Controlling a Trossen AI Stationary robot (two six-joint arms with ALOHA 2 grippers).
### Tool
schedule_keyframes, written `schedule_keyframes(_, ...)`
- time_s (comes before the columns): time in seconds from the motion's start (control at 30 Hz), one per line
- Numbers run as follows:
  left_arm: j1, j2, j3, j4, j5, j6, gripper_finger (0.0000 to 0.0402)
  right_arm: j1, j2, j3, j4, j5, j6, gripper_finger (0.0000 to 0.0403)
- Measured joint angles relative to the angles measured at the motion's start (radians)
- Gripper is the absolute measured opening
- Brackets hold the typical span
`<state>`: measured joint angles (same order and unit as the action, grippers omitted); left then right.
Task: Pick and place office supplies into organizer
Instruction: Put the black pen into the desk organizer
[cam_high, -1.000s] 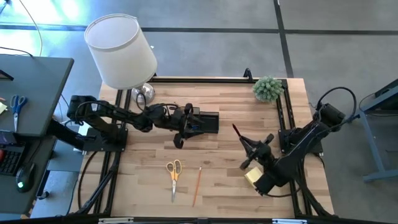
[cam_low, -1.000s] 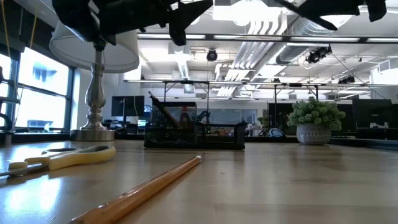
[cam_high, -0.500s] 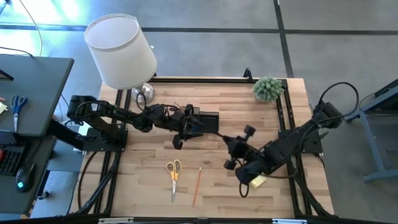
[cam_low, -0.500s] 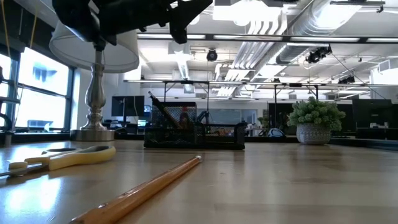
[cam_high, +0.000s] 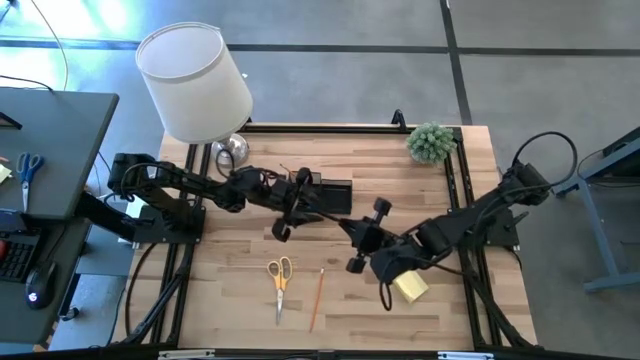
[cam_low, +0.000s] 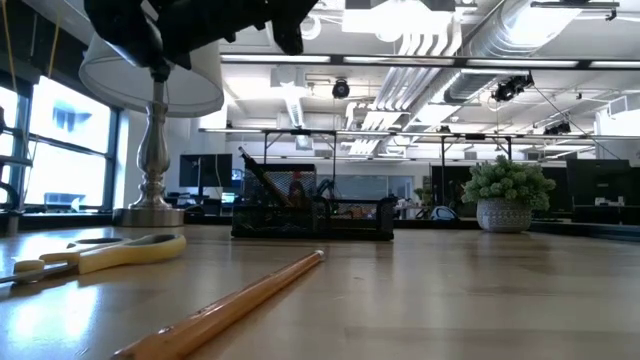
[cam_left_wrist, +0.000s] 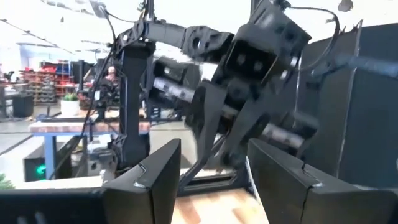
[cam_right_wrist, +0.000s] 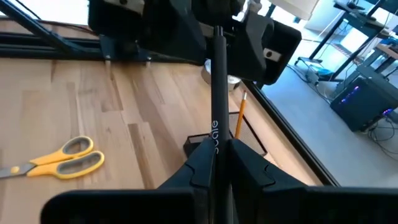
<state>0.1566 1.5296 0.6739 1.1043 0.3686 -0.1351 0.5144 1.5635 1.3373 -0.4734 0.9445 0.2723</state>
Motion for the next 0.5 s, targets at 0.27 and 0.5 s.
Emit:
schedule_keyframes(0.27,0.000,0.000,0.000,-0.005,-0.012,-0.027,0.0177,-0.032,0.000,-0.023,0.062,0.001,-0.039,0.0019)
schedule_keyframes(0.5,0.000,0.000,0.000,-0.038,-0.059,-0.027,0.0177,-0.030,0.000,-0.023,0.101,0.012,-0.079,0.0020)
